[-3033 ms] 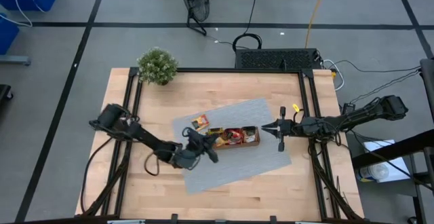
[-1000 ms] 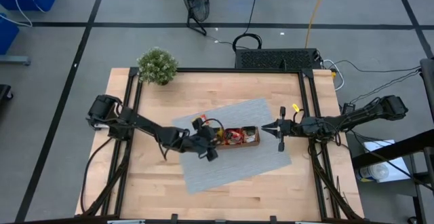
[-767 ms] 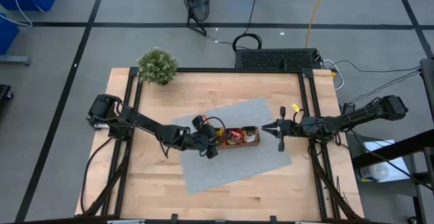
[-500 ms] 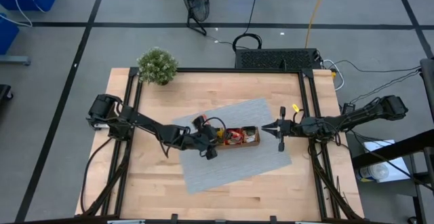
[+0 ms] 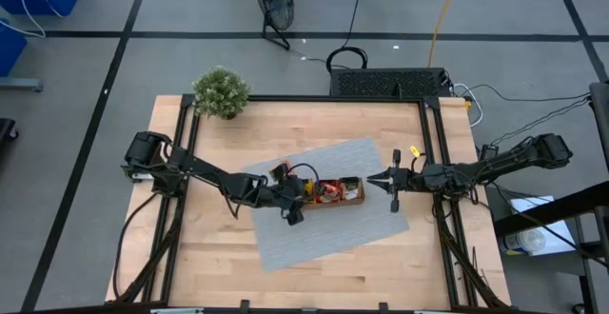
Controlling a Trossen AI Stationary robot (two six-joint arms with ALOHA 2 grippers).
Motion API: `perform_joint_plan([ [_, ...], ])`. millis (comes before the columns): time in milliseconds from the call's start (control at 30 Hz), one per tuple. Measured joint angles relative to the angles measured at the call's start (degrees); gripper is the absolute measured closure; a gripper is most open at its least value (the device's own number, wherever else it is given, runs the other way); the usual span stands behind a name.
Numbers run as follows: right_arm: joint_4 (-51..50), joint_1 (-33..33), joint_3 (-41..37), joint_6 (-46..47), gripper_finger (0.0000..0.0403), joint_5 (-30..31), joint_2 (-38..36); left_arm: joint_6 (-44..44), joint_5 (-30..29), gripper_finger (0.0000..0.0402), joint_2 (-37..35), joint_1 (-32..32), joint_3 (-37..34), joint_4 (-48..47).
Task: Pick & Place Tea
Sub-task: Put the yellow tea bag into the left section of the wooden organizer
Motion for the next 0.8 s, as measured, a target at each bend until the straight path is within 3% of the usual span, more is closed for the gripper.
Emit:
perform_joint_plan([
  [133,-0.01,-0.01,0.0,0.0,0.0385,0.0,0.0,-0.06,4.48,0.0258,0.01,0.02,0.0,0.52],
  [367,0.0,-0.02,0.0,0.0,0.0385,0.02,0.0,0.01,8.25,0.0387,0.01,-0.02,0.0,0.65],
  [600,0.0,0.0,0.0,0.0,0.0385,0.02,0.0,0.11,6.61,0.0397,-0.07,-0.66,0.0,1.38],
  [800,-0.02,0.0,0.0,0.0,0.0385,0.02,0.0,-0.77,1.53,0.0398,-0.91,-2.23,-0.04,2.74],
])
